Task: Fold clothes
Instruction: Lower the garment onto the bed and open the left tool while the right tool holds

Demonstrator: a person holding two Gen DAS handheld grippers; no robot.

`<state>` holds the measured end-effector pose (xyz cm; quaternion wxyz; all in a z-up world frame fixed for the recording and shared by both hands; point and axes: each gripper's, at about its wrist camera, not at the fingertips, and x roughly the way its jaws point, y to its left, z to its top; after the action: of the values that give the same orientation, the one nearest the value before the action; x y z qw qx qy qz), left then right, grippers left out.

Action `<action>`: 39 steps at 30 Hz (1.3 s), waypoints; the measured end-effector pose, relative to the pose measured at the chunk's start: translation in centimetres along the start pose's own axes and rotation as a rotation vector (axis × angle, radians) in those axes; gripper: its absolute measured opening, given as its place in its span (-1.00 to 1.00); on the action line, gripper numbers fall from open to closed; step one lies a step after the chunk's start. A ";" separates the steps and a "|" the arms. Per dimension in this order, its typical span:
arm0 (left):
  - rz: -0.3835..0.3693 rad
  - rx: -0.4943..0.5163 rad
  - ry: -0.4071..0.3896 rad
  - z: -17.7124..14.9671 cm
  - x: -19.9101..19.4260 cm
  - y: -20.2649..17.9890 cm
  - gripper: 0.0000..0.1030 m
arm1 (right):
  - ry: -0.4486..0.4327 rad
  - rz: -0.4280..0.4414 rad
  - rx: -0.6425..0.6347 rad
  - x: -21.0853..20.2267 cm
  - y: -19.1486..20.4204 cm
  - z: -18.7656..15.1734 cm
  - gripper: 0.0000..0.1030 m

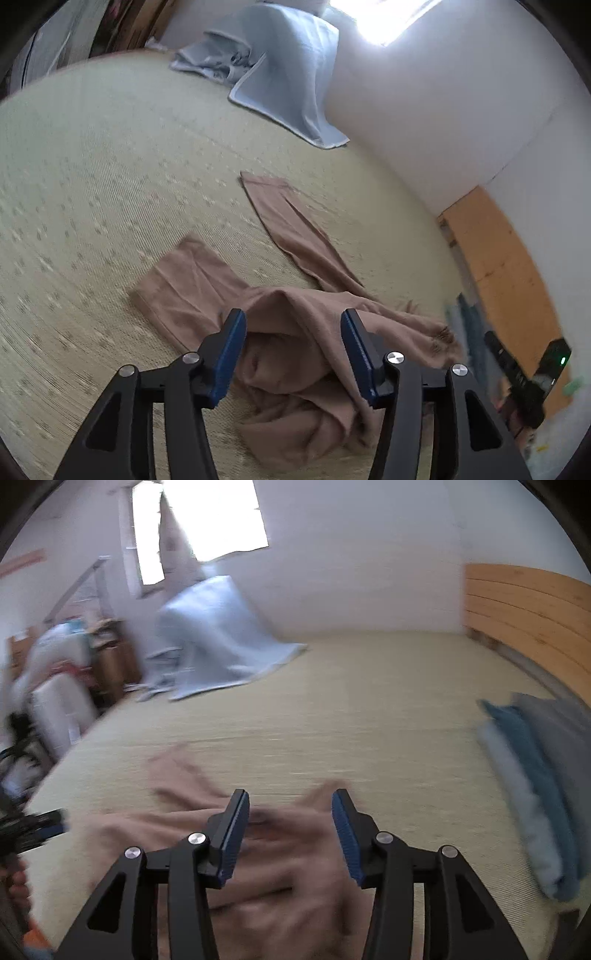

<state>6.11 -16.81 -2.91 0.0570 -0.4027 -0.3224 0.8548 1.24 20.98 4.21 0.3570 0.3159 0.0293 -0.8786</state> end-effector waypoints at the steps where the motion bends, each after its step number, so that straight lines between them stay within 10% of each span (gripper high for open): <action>1: -0.013 -0.015 0.013 0.0 0.2 0.1 0.12 | 0.016 0.049 -0.031 0.3 1.2 -0.2 -0.02; 12: -0.138 -0.141 0.107 -0.6 1.9 0.8 0.14 | 0.247 0.330 -0.408 4.7 14.3 -5.6 -0.02; 25: -0.250 -0.343 0.131 0.0 2.8 2.8 0.22 | 0.268 0.299 -0.462 8.3 18.9 -6.8 -0.04; 31: -0.264 -0.378 0.136 0.1 3.1 3.3 0.22 | 0.272 0.226 -0.491 9.4 18.5 -6.7 -0.83; 39: -0.278 -0.387 0.158 -0.3 3.6 3.1 0.23 | 0.169 0.181 -0.289 7.5 12.6 -2.4 -0.92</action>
<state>4.46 -17.84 -7.23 0.1209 -0.4234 -0.5271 0.7269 6.62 7.69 0.16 0.4727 0.3354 0.1565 -0.7997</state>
